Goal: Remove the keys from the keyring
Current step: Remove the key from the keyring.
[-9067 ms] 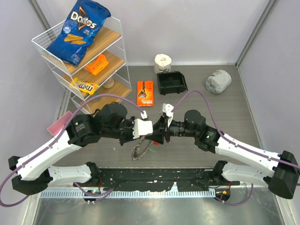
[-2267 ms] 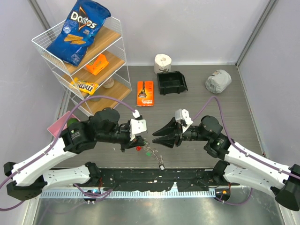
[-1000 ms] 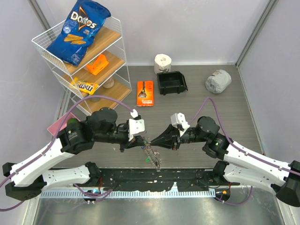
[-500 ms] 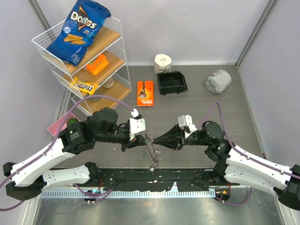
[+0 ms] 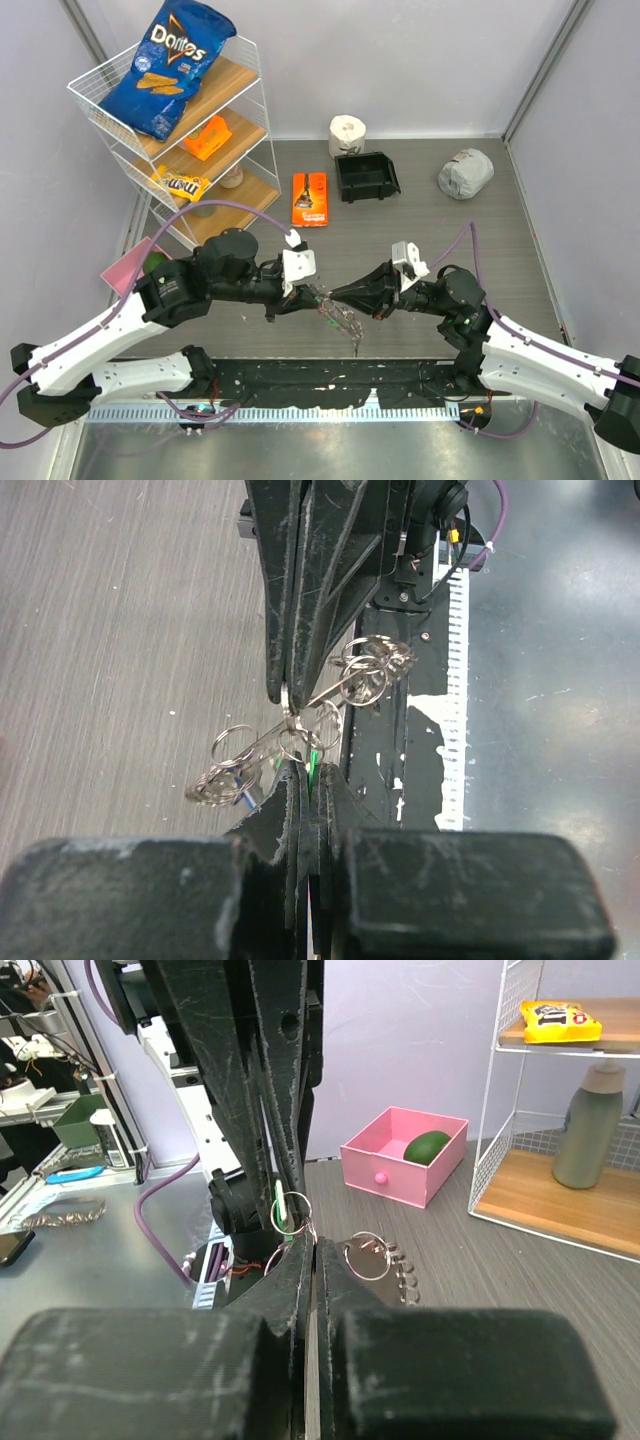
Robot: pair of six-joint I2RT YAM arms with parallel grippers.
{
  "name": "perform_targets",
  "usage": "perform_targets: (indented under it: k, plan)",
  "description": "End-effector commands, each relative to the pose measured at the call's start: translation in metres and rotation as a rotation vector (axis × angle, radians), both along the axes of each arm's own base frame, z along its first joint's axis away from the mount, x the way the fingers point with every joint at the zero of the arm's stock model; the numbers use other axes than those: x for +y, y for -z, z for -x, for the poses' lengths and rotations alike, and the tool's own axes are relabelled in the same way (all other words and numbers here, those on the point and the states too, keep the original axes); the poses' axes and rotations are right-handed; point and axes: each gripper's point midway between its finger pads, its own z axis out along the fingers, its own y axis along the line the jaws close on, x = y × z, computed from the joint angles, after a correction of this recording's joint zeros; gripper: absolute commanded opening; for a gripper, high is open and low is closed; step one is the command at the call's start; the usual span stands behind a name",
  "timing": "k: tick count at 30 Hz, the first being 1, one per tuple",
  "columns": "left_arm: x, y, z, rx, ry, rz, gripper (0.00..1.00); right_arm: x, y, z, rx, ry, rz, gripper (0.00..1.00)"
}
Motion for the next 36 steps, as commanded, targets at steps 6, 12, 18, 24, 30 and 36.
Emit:
perform_targets:
  k: [6,12,18,24,30,36]
  plan:
    - [-0.008,-0.004,0.012,0.044,0.054,0.044,0.0,-0.002,-0.027,-0.023,0.065,0.093,-0.128,0.05]
    - [-0.008,-0.001,0.011,0.033,0.05,0.054,0.0,-0.008,-0.035,-0.024,0.097,0.106,-0.198,0.05]
    - [-0.008,-0.002,0.013,0.022,0.064,0.09,0.0,-0.024,-0.042,-0.028,0.13,0.157,-0.308,0.05]
    - [-0.01,-0.001,0.015,0.023,0.073,0.119,0.0,-0.035,-0.044,-0.033,0.182,0.188,-0.39,0.05]
    - [-0.013,-0.002,0.012,0.006,0.056,0.172,0.0,-0.038,-0.046,-0.033,0.24,0.164,-0.46,0.05]
    - [-0.012,-0.006,0.01,-0.02,0.047,0.199,0.0,-0.038,-0.049,-0.034,0.27,0.148,-0.49,0.05]
